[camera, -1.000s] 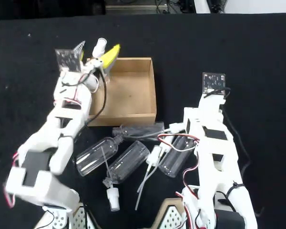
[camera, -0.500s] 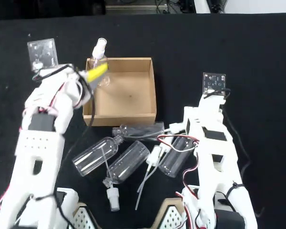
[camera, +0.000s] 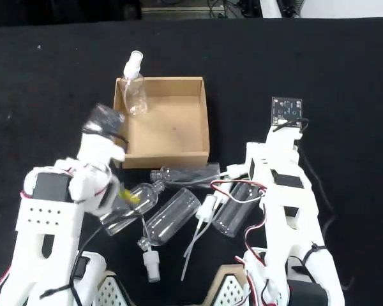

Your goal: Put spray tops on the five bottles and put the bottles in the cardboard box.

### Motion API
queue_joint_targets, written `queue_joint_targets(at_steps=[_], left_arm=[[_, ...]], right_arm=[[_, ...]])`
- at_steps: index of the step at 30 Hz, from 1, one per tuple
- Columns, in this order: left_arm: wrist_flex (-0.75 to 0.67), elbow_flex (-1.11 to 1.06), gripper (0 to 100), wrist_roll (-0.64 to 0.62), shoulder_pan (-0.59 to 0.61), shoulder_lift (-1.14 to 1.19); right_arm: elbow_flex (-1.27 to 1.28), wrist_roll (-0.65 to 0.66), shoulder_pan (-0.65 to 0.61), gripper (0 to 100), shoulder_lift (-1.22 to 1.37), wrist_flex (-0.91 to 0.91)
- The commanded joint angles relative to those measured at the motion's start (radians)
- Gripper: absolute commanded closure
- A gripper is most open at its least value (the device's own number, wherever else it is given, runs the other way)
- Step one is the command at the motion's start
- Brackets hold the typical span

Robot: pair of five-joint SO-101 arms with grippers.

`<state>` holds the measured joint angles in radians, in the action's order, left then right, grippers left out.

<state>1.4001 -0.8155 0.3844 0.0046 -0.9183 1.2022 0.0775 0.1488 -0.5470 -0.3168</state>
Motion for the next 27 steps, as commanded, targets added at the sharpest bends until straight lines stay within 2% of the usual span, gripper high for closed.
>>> queue_joint_targets(at_steps=[1, 8, 14, 21, 23, 27], left_arm=[[0.078, -0.019, 64, 0.091, -0.03, 0.054], [-0.104, -0.206, 64, 0.19, -0.03, 0.104], [-0.282, -0.308, 64, 0.193, -0.022, 0.104], [-0.351, -0.364, 64, 0.193, -0.025, 0.114], [-0.345, -0.366, 68, 0.193, -0.03, 0.114], [-0.319, -0.364, 84, 0.193, -0.031, 0.104]], right_arm=[[-0.004, -0.002, 0.012, 82.5, -0.042, 0.025], [-0.004, -0.002, 0.012, 82.5, -0.042, 0.025], [-0.004, -0.002, 0.012, 82.5, -0.042, 0.025], [-0.004, -0.002, 0.012, 82.5, -0.042, 0.025], [-0.004, -0.002, 0.012, 82.5, -0.042, 0.025], [-0.004, -0.002, 0.012, 82.5, -0.042, 0.025]])
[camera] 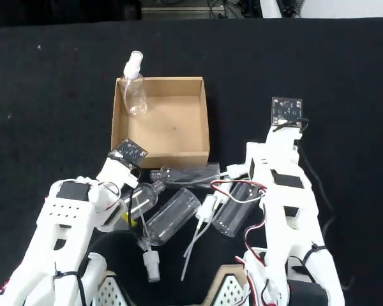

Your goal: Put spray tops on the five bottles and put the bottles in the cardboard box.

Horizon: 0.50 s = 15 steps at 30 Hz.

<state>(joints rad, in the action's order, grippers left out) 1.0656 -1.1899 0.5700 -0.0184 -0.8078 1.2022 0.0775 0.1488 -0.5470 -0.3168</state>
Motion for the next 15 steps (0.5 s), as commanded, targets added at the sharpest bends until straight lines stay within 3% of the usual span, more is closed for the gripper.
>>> queue_joint_targets(at_steps=[1, 5, 15], left_arm=[[0.041, 0.019, 87, 0.008, -0.008, -0.006], [0.192, 0.099, 91, 0.032, -0.008, -0.008], [0.624, 0.433, 91, 0.359, 0.053, 0.005]], right_arm=[[-0.004, -0.002, 0.012, 82.5, -0.042, 0.025], [-0.004, -0.002, 0.012, 82.5, -0.042, 0.025], [-0.004, -0.002, 0.012, 82.5, -0.042, 0.025]])
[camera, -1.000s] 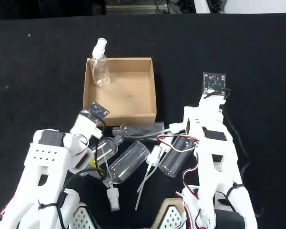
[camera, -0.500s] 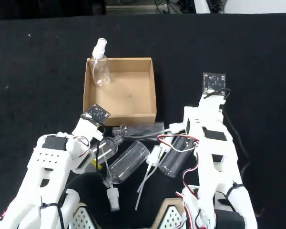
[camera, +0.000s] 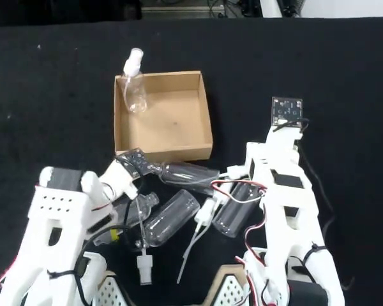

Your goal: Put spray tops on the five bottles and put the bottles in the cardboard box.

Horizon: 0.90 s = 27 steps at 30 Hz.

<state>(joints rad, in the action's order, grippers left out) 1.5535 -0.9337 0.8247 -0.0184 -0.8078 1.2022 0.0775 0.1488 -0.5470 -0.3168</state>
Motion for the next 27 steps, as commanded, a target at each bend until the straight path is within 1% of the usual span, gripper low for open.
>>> queue_joint_targets(at_steps=[1, 6, 10, 11, 14, 17, 19, 21, 24, 27], left_arm=[[0.149, 0.209, 91, 0.127, 0.091, 0.005], [0.153, 0.321, 91, 0.258, 0.389, 0.006], [0.14, 0.344, 91, 0.399, 0.647, 0.006], [0.118, 0.334, 91, 0.44, 0.708, 0.006], [0.002, 0.249, 91, 0.512, 0.871, 0.029], [-0.221, 0.136, 91, 0.509, 1.012, 0.11], [-0.35, 0.088, 90, 0.509, 1.09, 0.178], [-0.417, 0.07, 90, 0.516, 1.153, 0.235], [-0.437, 0.073, 89, 0.529, 1.211, 0.302], [-0.434, 0.093, 81, 0.595, 1.248, 0.345]], right_arm=[[-0.004, -0.002, 0.012, 82.5, -0.042, 0.025], [-0.004, -0.002, 0.012, 82.5, -0.042, 0.025], [-0.004, -0.002, 0.011, 82.5, -0.042, 0.025], [-0.004, -0.002, 0.011, 82.5, -0.042, 0.025], [-0.004, -0.002, 0.011, 82.5, -0.042, 0.023], [-0.004, -0.002, 0.011, 82.5, -0.042, 0.021], [-0.004, -0.002, 0.011, 82.5, -0.042, 0.021], [-0.004, -0.002, 0.011, 82.5, -0.042, 0.023], [-0.004, -0.002, 0.011, 82.5, -0.042, 0.023], [-0.004, -0.002, 0.011, 82.5, -0.042, 0.023]])
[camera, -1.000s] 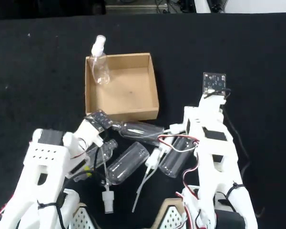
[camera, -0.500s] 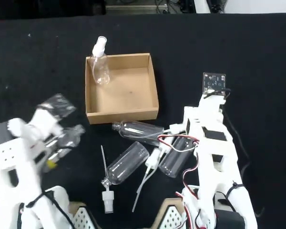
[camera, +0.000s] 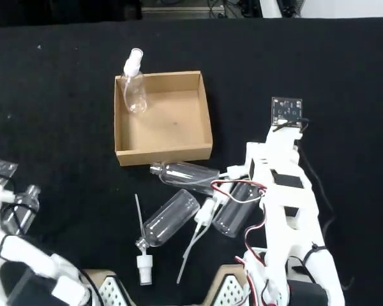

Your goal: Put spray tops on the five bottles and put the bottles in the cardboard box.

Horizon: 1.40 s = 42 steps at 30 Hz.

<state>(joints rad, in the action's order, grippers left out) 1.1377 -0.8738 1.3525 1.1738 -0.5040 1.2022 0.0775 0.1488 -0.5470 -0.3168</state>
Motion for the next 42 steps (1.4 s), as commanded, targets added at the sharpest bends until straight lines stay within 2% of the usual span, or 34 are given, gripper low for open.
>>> queue_joint_targets(at_steps=[1, 5, 15, 18, 23, 25, 37, 42], left_arm=[[-0.02, 0.033, 77, 0.087, 0.068, 0.049], [-0.012, 0.053, 65, 0.144, 0.081, 0.049], [0.18, 0.239, 65, 0.152, -0.077, 0.061], [0.133, 0.191, 65, 0.155, -0.128, 0.063], [-0.118, 0.051, 65, 0.135, -0.166, 0.063], [-0.178, 0.007, 64, 0.118, -0.168, 0.063], [-0.19, -0.045, 65, 0.101, -0.194, 0.063], [-0.189, -0.048, 65, 0.003, -0.254, 0.061]], right_arm=[[-0.004, -0.002, 0.011, 82.5, -0.042, 0.021], [-0.004, -0.002, 0.011, 82.5, -0.042, 0.021], [-0.002, -0.002, 0.011, 82.5, -0.042, 0.023], [-0.002, -0.002, 0.011, 82.5, -0.042, 0.023], [-0.002, -0.002, 0.011, 82.5, -0.042, 0.023], [-0.002, -0.002, 0.011, 82.5, -0.042, 0.023], [-0.002, -0.002, 0.011, 82.5, -0.042, 0.023], [-0.002, -0.002, 0.011, 82.5, -0.042, 0.021]])
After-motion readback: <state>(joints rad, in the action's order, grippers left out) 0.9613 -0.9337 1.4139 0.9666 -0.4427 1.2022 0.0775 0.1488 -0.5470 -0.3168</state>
